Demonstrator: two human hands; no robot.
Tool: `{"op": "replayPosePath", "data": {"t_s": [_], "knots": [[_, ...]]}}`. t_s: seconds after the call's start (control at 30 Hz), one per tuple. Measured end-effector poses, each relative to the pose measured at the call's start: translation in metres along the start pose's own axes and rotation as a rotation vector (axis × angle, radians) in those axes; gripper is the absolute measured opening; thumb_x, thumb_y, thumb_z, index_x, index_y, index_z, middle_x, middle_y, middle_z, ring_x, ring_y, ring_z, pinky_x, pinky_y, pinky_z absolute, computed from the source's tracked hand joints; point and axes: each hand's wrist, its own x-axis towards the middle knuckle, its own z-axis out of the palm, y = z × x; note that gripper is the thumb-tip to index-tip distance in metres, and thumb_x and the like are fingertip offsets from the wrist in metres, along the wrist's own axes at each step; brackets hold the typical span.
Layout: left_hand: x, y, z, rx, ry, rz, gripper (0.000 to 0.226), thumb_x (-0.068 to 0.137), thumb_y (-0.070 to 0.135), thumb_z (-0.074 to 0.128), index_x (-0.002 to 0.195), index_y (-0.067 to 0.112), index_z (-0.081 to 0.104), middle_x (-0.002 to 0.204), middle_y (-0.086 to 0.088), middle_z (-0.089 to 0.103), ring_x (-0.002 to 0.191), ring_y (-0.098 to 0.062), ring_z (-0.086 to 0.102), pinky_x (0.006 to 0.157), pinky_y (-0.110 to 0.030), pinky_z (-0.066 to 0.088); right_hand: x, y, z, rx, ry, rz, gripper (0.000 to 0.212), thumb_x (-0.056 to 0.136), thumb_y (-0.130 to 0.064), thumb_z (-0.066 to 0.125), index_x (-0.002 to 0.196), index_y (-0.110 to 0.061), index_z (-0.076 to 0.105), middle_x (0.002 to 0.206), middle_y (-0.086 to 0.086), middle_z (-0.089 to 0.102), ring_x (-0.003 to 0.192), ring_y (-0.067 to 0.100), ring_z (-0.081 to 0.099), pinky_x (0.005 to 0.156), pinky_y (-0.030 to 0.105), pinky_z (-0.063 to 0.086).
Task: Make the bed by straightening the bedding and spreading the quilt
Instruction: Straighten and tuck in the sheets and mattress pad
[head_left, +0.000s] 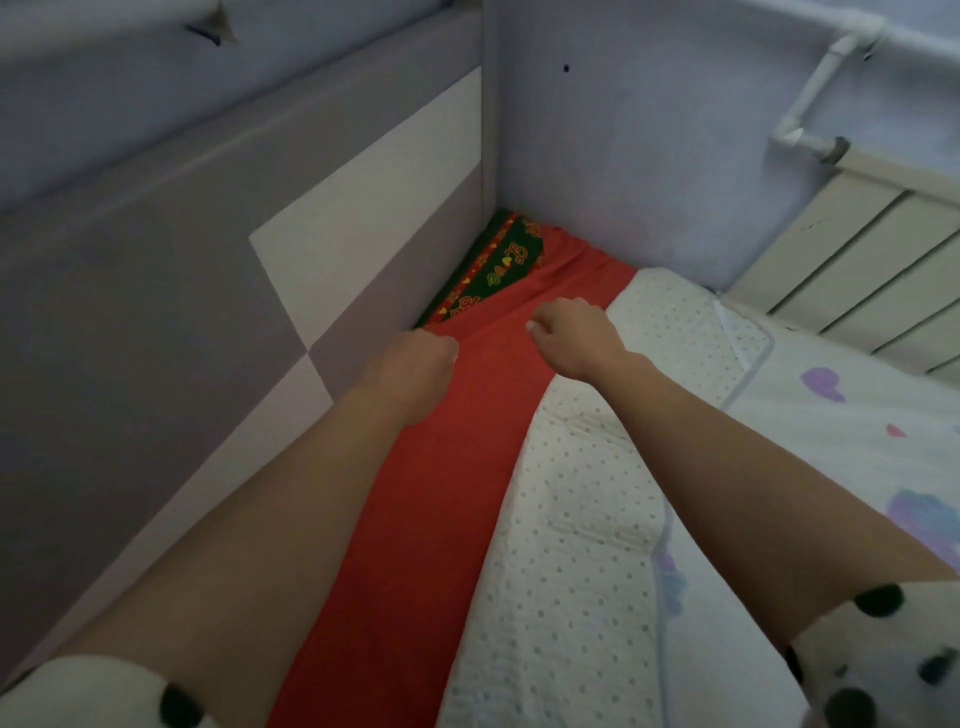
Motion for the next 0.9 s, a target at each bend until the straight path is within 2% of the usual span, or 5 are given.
{"op": "replayPosePath", "data": {"t_s": [0.13, 0.27, 0.53, 0.73, 0.9], "knots": [[0.069, 0.001, 0.073, 0.006, -0.016, 0.016, 0.024, 0.094, 0.014, 0.041, 0.070, 0.017, 0.038, 0.075, -0.007, 0.055, 0.070, -0.030, 0.056, 0.065, -0.046, 0.051, 0.053, 0.054, 0.071, 0.038, -0.027, 0.005, 0.041, 0.098, -0.024, 0.042, 0.058, -0.020, 0.032, 0.078, 0.008, 0.053, 0.084, 0.031, 0.054, 0.070, 0.032, 0.029], [0.128, -0.002, 0.148, 0.014, -0.015, 0.018, 0.020, 0.096, 0.017, 0.039, 0.090, 0.013, 0.057, 0.091, -0.005, 0.061, 0.086, -0.027, 0.059, 0.070, -0.044, 0.051, 0.103, 0.108, 0.154, 0.065, -0.034, 0.039, 0.037, 0.097, -0.024, 0.043, 0.061, -0.017, 0.035, 0.077, 0.010, 0.056, 0.083, 0.034, 0.057, 0.068, 0.032, 0.031], [0.220, -0.036, 0.276, -0.008, -0.157, -0.013, 0.044, 0.099, 0.020, 0.040, 0.143, 0.017, 0.039, 0.141, -0.007, 0.046, 0.129, -0.027, 0.042, 0.101, -0.045, 0.041, 0.198, 0.181, 0.296, 0.098, 0.029, 0.091, 0.025, 0.097, -0.023, 0.042, 0.105, -0.007, 0.060, 0.104, 0.015, 0.064, 0.097, 0.035, 0.057, 0.082, 0.039, 0.043], [0.285, -0.063, 0.338, 0.118, -0.172, 0.008, 0.059, 0.102, 0.034, 0.028, 0.153, 0.025, -0.002, 0.161, 0.005, -0.001, 0.148, -0.016, -0.006, 0.120, -0.037, 0.001, 0.261, 0.218, 0.361, 0.078, -0.101, 0.150, 0.058, 0.100, -0.042, 0.030, 0.151, -0.017, 0.018, 0.159, 0.010, 0.014, 0.147, 0.030, 0.009, 0.115, 0.052, 0.009], [0.302, -0.099, 0.392, 0.191, -0.126, 0.029, 0.056, 0.098, 0.047, 0.010, 0.148, 0.036, -0.012, 0.160, 0.003, -0.010, 0.147, -0.018, -0.014, 0.119, -0.038, -0.006, 0.281, 0.237, 0.413, -0.006, -0.183, 0.186, 0.067, 0.096, -0.058, 0.009, 0.151, -0.028, -0.014, 0.159, 0.006, -0.018, 0.145, 0.028, -0.020, 0.112, 0.061, -0.012]]}}
